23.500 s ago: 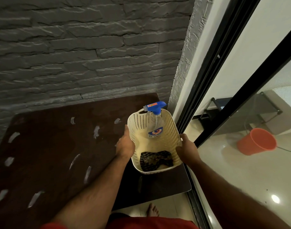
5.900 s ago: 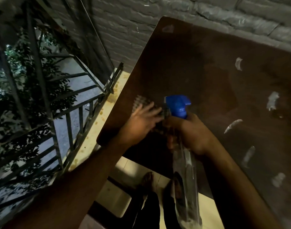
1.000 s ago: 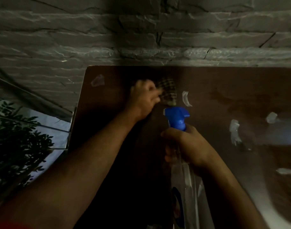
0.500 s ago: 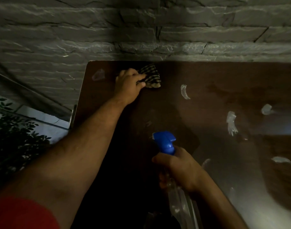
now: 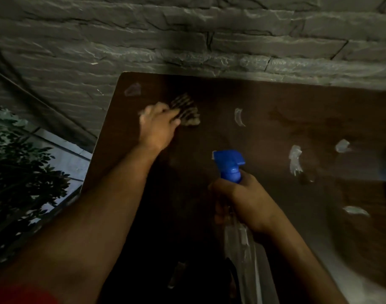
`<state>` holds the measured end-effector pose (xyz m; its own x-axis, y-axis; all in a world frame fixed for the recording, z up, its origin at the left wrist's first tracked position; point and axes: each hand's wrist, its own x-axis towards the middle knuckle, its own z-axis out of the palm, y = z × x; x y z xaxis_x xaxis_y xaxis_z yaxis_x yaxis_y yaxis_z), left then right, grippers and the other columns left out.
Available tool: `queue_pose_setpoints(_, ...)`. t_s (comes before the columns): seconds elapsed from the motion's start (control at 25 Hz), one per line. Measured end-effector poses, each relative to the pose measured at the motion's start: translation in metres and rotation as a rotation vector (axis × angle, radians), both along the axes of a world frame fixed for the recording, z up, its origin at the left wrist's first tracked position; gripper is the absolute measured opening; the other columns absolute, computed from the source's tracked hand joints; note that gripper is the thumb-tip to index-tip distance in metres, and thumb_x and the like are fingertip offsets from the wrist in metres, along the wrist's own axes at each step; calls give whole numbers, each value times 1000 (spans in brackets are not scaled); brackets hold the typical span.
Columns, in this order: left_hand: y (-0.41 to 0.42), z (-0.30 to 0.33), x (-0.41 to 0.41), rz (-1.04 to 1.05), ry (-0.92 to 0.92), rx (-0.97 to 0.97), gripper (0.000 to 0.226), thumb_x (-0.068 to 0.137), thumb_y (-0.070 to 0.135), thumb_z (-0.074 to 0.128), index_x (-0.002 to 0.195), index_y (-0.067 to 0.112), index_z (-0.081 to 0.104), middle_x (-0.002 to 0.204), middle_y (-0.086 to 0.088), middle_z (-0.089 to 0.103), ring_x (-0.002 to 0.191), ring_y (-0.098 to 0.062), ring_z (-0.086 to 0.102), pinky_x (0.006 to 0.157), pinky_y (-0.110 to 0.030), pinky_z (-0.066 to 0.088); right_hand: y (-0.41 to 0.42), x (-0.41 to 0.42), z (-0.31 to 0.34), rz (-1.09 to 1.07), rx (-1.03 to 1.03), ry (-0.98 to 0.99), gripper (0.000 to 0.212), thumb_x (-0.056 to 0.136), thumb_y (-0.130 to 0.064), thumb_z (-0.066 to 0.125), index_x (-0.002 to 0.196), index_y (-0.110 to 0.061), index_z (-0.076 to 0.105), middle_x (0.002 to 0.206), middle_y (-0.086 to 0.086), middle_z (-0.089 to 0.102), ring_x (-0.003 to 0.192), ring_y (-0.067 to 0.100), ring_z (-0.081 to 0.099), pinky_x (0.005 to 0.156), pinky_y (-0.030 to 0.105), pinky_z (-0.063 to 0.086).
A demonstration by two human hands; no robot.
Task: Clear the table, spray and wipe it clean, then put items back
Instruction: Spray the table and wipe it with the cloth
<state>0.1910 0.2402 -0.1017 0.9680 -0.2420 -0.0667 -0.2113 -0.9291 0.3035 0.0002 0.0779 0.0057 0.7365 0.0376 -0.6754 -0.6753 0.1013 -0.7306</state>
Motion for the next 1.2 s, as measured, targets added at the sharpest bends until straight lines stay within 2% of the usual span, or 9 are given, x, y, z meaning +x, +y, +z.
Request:
queue_pose_setpoints(0.12,-32,-5,-54,-206,66,-56,35,94,36,51,128,32,57,127,1,48,120,-22,40,97,-36,30,-4,-12,5,25,-14,-43,8,83,-9,61,89,-7,54,63,13,55,55,28,53,50,33,49)
queue_pose_setpoints(0.2,9,-11,-119,-372,-11,-133,35,90,37,49,122,33,63,119,2,54,114,-21,45,92,-36,33,-10,-20,8,56,-13,-64,5,84,-8,59,88,-7,55,61,13,55,54,27,53,50,33,49)
queue_pose_setpoints(0.4,16,-2,-38,48,-28,-26,33,92,31,58,125,26,62,123,-5,54,114,-30,44,95,-38,31,-12,-41,1,104,17,-53,9,85,-7,58,92,-5,53,64,15,53,54,28,51,53,36,47)
queue_pose_setpoints(0.52,-18,-9,-104,-171,-8,-43,31,91,35,55,121,32,64,119,0,54,112,-23,43,88,-31,26,-13,-52,3,141,11,-56,6,87,-8,58,92,-6,55,62,14,56,54,29,53,55,37,47)
queue_pose_setpoints(0.6,14,-11,-166,-344,-9,-124,35,89,41,48,119,34,64,114,2,55,109,-17,41,84,-27,23,-15,-58,6,159,0,-66,5,87,-8,58,90,-5,57,61,15,57,54,30,54,55,37,47)
queue_pose_setpoints(0.8,27,-4,-71,8,-12,-25,34,92,32,58,126,27,61,121,-4,53,115,-29,44,96,-39,31,-6,-71,1,124,-4,-66,18,87,-5,56,101,5,53,66,21,52,57,33,50,57,41,44)
queue_pose_setpoints(0.92,-7,-12,-119,-163,-1,-52,30,90,32,60,120,31,64,120,-1,53,112,-26,43,92,-38,30,3,-81,-6,97,25,-42,19,87,-1,54,104,7,52,69,23,50,56,31,47,53,37,43)
queue_pose_setpoints(1.04,43,-15,-202,-428,12,-179,32,86,36,55,116,37,64,113,2,55,108,-19,43,84,-31,27,13,-100,-7,107,1,-25,6,86,-3,56,91,0,55,61,20,53,52,30,50,52,36,44)
queue_pose_setpoints(1.2,37,-2,-111,-116,3,-38,39,92,43,46,127,29,60,126,-4,52,115,-28,45,98,-40,34,26,-122,-13,57,14,36,8,86,-4,59,88,-7,52,57,10,51,47,23,49,44,28,45)
